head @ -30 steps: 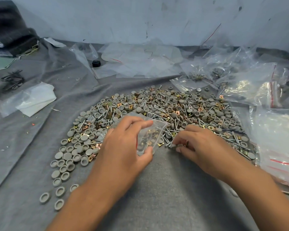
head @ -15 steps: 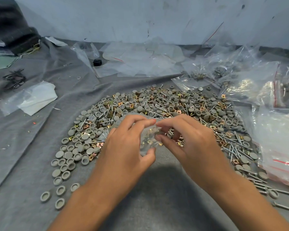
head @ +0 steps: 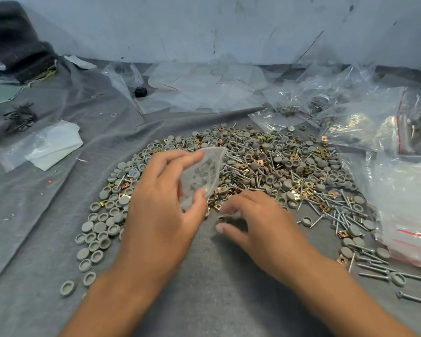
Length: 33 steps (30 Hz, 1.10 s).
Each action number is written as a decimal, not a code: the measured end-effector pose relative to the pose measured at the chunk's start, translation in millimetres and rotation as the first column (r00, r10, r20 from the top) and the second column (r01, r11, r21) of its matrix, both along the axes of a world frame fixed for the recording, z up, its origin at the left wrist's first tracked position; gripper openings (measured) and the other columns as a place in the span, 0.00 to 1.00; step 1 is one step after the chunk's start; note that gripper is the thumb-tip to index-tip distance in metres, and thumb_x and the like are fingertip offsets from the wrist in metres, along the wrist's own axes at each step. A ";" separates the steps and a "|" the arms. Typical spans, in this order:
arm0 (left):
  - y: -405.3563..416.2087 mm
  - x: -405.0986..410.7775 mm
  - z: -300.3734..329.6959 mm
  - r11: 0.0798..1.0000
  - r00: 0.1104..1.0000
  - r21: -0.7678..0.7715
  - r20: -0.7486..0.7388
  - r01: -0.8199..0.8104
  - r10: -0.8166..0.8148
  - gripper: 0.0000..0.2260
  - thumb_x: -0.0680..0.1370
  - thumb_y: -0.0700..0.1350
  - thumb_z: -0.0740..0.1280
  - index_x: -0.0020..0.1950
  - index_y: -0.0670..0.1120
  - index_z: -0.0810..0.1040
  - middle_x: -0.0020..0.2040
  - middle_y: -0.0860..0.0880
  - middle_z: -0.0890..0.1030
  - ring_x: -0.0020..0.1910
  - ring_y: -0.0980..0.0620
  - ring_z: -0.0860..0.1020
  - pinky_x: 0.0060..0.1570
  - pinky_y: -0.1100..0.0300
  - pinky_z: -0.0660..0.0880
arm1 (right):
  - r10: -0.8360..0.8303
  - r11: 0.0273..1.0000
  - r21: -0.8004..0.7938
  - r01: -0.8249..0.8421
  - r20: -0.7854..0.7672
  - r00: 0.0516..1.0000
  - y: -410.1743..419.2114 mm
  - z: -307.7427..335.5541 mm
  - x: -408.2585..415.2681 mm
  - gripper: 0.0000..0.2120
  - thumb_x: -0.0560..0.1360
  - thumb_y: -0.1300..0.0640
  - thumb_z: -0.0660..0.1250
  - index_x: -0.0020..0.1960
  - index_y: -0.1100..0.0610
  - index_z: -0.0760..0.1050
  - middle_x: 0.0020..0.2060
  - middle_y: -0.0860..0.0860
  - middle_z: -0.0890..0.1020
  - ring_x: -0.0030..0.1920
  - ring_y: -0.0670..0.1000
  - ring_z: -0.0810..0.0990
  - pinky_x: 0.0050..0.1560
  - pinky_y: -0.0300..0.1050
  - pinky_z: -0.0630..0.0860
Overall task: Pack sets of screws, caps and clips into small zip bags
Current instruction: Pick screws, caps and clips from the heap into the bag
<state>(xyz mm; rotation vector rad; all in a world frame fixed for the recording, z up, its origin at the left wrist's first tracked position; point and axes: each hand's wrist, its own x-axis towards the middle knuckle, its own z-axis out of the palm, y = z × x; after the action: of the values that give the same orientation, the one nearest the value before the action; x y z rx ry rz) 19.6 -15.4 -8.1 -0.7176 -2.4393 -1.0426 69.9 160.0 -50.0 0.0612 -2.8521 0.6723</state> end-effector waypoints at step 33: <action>-5.4 -2.0 3.2 1.000 1.000 0.005 0.030 -0.002 0.002 0.23 0.73 0.38 0.74 0.68 0.49 0.79 0.57 0.58 0.75 0.41 0.58 0.74 0.50 0.77 0.66 | 0.072 0.997 -0.042 -0.072 -0.013 0.997 -10.3 2.5 -12.8 0.07 0.82 0.54 0.62 0.57 0.51 0.77 0.51 0.45 0.74 0.48 0.46 0.76 0.51 0.45 0.76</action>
<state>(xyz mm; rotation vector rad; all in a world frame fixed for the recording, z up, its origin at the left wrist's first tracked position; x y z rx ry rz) 17.6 -20.8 -4.8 -0.7034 -2.4610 -1.0654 57.1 149.7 -47.5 0.1614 -2.8351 0.7434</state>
